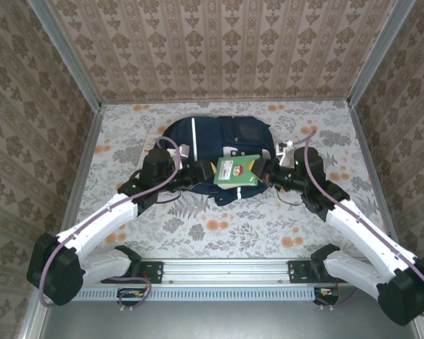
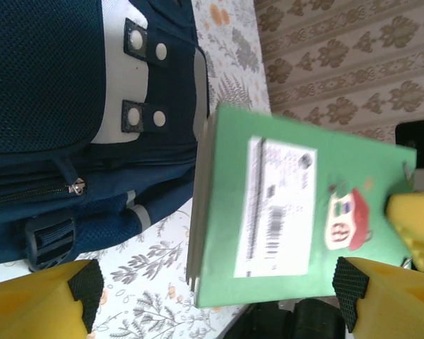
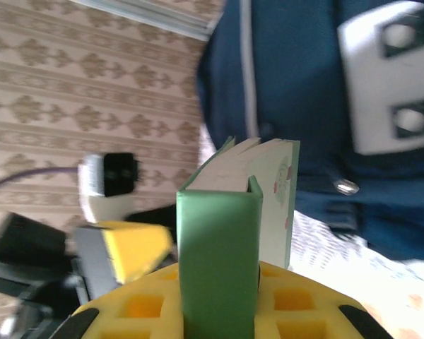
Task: Pack books, pencil case, and school supplies into a backpack
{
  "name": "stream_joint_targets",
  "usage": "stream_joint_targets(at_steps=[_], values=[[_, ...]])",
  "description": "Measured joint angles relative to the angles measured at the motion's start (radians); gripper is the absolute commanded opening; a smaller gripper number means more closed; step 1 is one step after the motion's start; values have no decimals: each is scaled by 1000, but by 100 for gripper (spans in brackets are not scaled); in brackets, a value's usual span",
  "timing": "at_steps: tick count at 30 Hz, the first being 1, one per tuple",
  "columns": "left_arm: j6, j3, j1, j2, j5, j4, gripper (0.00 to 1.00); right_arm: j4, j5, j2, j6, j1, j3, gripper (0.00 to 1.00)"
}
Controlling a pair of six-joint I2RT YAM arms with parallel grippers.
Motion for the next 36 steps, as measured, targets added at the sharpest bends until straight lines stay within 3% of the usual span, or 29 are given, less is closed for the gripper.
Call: stream_joint_targets(at_steps=[8, 21, 23, 25, 30, 32, 34, 36], values=[[-146, -28, 58, 11, 71, 184, 82, 309, -138, 198, 122, -19, 84, 0], [-274, -27, 116, 90, 169, 408, 74, 480, -212, 273, 225, -26, 90, 0], [-293, -27, 116, 98, 174, 440, 68, 493, -212, 277, 230, -27, 90, 0], [-317, -27, 117, 104, 183, 487, 52, 507, -212, 282, 234, -27, 90, 0], [-383, -27, 118, 120, 194, 592, 24, 527, -219, 304, 248, -29, 90, 0], [-399, -28, 125, 120, 196, 615, 26, 533, -222, 316, 249, -32, 90, 0], [-409, -33, 131, 120, 198, 626, 43, 544, -228, 325, 253, -33, 90, 0], [-410, -42, 135, 120, 199, 615, 37, 549, -248, 328, 252, -30, 95, 0]])
